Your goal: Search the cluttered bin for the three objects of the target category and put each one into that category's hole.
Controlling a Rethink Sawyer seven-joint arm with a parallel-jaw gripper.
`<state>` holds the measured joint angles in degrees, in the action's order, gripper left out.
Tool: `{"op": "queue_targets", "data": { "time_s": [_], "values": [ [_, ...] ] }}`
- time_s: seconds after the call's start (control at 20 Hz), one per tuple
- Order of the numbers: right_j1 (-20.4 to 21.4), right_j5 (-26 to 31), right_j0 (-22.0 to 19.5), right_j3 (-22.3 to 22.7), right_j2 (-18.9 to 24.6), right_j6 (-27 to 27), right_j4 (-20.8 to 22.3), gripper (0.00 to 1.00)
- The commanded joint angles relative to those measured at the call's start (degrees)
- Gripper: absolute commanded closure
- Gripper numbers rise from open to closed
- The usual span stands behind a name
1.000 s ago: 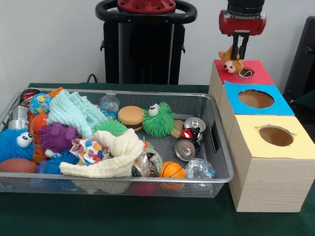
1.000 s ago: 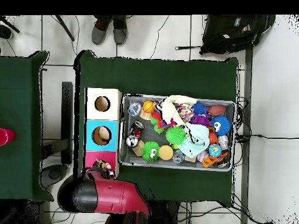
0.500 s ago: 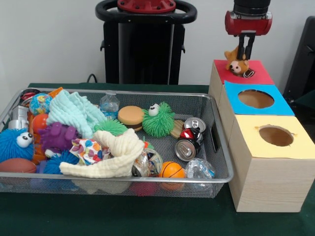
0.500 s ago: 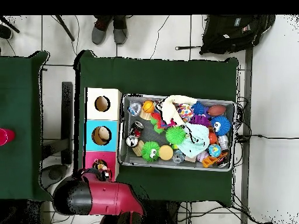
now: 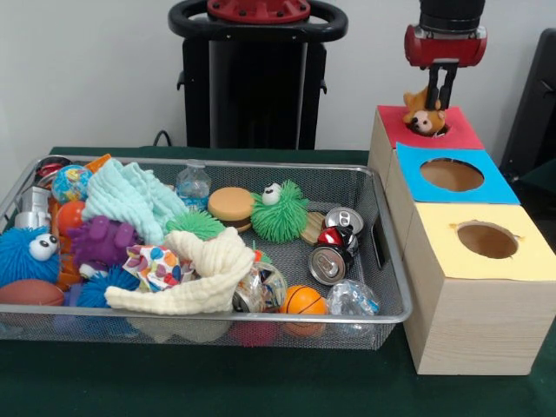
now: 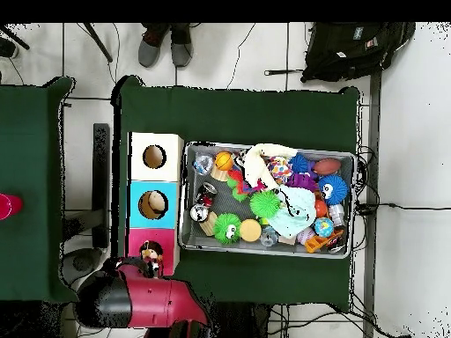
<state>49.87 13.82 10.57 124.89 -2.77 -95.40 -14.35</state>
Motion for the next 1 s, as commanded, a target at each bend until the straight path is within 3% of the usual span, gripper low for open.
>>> {"op": "queue_targets", "data": {
  "time_s": [0.05, 0.2, 0.45, 0.5, 0.75, 1.0],
  "values": [
    [-2.69, -7.32, -1.21, 2.21, 6.50, -14.85, -2.74, 1.00],
    [-2.81, -5.51, -2.03, 0.98, 6.64, -11.82, -1.17, 1.00],
    [-2.89, -5.84, -3.25, 1.55, 7.25, -11.98, -1.21, 1.00],
    [-2.66, -6.63, -3.77, 2.27, 7.81, -13.03, -1.76, 0.00],
    [-1.38, -3.34, -2.58, 1.15, 6.20, -12.79, -2.23, 0.00],
    [-0.14, -3.69, -4.68, 3.02, 7.20, -12.46, -2.12, 0.00]
  ]
}}
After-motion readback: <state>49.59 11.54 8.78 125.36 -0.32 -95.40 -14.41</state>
